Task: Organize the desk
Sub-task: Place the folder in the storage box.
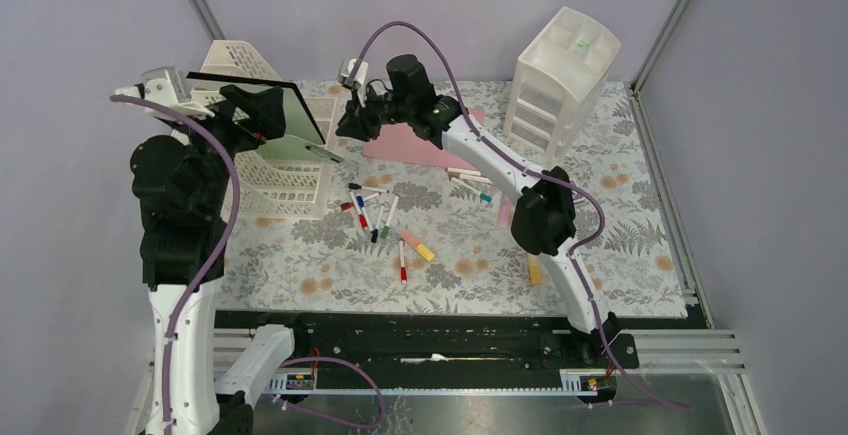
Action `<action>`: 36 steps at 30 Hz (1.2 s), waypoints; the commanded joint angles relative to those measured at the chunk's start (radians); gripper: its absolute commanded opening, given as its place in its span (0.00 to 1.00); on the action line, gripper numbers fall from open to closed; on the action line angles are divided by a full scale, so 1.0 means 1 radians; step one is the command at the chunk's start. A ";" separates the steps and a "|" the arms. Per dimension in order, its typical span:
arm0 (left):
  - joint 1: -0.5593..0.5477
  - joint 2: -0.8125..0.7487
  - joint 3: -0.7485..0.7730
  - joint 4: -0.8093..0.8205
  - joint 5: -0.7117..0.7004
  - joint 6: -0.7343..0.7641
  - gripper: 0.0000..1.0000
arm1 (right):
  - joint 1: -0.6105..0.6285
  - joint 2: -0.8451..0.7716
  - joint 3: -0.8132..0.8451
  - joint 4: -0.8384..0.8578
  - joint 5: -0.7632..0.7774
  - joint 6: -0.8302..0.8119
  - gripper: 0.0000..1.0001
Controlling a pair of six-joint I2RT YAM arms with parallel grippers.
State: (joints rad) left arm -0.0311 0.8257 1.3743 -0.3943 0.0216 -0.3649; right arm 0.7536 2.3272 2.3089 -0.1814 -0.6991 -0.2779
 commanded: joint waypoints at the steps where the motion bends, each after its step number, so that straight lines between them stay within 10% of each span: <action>1: 0.002 0.042 -0.005 -0.008 0.091 -0.068 0.99 | -0.022 -0.113 -0.031 0.060 -0.052 0.090 0.34; 15: -0.008 0.114 -0.010 -0.244 0.035 -0.433 0.99 | -0.212 -0.362 -0.314 -0.134 -0.173 0.089 0.46; 26: -0.476 0.235 0.001 -0.360 -0.572 -0.530 0.99 | -0.339 -0.548 -0.527 -0.307 -0.235 0.026 0.48; 36: -0.570 0.361 -0.117 -0.366 -0.798 -0.711 0.99 | -0.382 -0.635 -0.709 -0.320 -0.260 0.045 0.49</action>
State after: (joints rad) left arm -0.5846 1.1282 1.2812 -0.7662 -0.6304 -0.9924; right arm 0.3798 1.7489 1.6482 -0.4892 -0.9234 -0.2317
